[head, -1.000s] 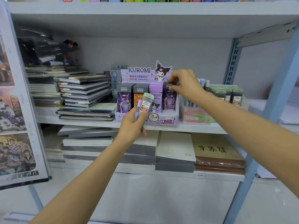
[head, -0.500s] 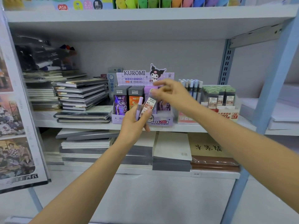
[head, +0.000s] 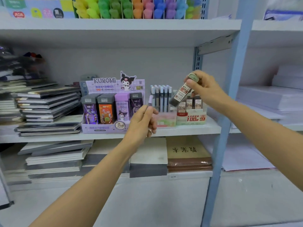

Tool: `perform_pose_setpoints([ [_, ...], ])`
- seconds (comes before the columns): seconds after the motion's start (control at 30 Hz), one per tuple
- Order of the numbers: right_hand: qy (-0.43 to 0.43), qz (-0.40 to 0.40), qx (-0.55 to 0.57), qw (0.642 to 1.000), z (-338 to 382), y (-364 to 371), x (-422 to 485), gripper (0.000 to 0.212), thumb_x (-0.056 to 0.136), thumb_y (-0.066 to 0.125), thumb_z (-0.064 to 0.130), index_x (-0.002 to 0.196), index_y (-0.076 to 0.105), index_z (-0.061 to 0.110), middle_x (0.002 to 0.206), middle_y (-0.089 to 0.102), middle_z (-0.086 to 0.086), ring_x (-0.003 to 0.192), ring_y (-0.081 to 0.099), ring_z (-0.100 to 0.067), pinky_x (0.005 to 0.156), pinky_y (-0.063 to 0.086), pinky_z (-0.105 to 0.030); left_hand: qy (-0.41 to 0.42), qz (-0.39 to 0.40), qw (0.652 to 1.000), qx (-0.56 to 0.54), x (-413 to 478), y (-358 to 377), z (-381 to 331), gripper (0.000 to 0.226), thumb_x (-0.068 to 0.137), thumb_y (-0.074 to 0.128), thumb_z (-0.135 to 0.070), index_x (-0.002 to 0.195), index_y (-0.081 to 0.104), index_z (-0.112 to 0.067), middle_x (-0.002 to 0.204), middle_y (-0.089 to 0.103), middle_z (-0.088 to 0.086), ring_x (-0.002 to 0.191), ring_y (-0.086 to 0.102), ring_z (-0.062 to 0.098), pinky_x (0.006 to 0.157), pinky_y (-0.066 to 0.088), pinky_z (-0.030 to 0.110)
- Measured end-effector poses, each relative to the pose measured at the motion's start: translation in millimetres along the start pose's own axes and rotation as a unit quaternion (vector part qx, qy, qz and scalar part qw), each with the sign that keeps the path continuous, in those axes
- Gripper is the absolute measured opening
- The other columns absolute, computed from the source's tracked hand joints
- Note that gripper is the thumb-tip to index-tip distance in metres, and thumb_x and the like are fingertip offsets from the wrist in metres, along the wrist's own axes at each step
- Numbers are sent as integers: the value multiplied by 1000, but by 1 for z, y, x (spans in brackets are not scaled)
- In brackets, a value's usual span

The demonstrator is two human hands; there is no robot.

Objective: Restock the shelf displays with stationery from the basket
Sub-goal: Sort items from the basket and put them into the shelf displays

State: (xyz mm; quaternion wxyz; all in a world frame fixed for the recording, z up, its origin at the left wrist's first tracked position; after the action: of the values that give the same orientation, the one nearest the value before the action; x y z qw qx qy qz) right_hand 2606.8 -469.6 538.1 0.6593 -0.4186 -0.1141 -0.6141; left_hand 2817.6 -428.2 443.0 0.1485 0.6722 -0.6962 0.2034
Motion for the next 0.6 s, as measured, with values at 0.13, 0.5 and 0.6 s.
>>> perform_pose_setpoints([
  [0.13, -34, -6, -75, 997, -19, -28, 7, 6, 98, 52, 15, 99, 58, 13, 93, 61, -2, 87, 63, -18, 66, 56, -23, -23, 20, 1000, 0, 5, 28, 4, 28, 105, 38, -30, 96, 58, -13, 58, 34, -5, 45, 29, 6, 39, 25, 14],
  [0.5, -12, 45, -176, 983, -61, -39, 14, 14, 98, 53, 21, 104, 58, 9, 94, 64, -3, 86, 65, -21, 74, 57, -37, -33, 44, 998, 5, 12, 52, 9, 22, 104, 39, -28, 105, 59, -18, 58, 43, -8, 48, 34, 7, 41, 28, 16],
  [0.6, -6, 77, -171, 982, -60, -36, 18, 13, 97, 54, 23, 102, 59, 12, 94, 64, 1, 87, 64, -13, 73, 56, -30, -47, 48, 998, -7, 13, 54, 12, 21, 104, 40, -25, 107, 60, -18, 60, 44, -6, 48, 34, 7, 42, 29, 18],
])
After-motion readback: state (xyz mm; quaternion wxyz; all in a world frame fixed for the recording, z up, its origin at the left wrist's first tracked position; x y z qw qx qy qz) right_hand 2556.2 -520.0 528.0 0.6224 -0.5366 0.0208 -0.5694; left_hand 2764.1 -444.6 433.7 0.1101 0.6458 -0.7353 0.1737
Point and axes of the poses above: each hand's wrist, its own x-axis towards the middle knuckle, its own y-axis out of the palm, z = x × y, the point moved 5 cm from there along x, towards the middle knuckle
